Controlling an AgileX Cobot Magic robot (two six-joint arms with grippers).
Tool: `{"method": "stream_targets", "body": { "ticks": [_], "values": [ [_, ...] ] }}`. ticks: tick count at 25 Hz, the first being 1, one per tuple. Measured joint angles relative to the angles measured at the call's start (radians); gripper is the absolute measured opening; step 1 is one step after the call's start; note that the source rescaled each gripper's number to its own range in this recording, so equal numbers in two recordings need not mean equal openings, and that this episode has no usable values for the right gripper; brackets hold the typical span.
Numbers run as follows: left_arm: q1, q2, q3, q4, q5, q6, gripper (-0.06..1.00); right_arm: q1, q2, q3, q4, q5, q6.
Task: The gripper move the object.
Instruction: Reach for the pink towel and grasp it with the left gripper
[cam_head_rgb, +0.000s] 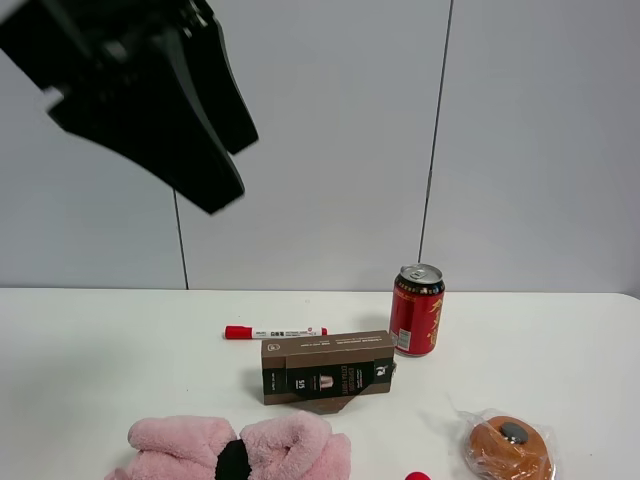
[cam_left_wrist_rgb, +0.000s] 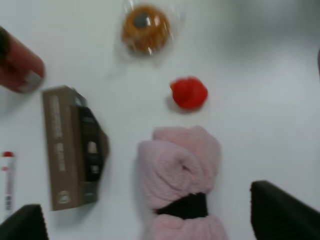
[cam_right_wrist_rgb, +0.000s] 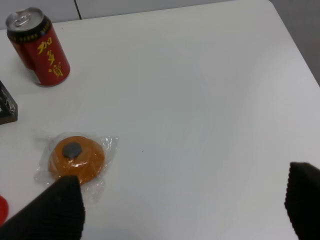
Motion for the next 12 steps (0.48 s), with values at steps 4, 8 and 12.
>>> {"method": "stream_targets", "body": {
  "ticks": [4, 8, 12],
  "values": [
    [-0.085, 0.076, 0.0, 0.053, 0.0, -0.032, 0.64, 0.0, 0.0, 0.0, 0.0, 0.0, 0.0],
    [-0.115, 0.148, 0.0, 0.199, -0.001, -0.101, 0.64, 0.0, 0.0, 0.0, 0.0, 0.0, 0.0],
    [-0.115, 0.223, 0.0, 0.282, -0.003, -0.251, 0.66, 0.0, 0.0, 0.0, 0.0, 0.0, 0.0]
  ]
}}
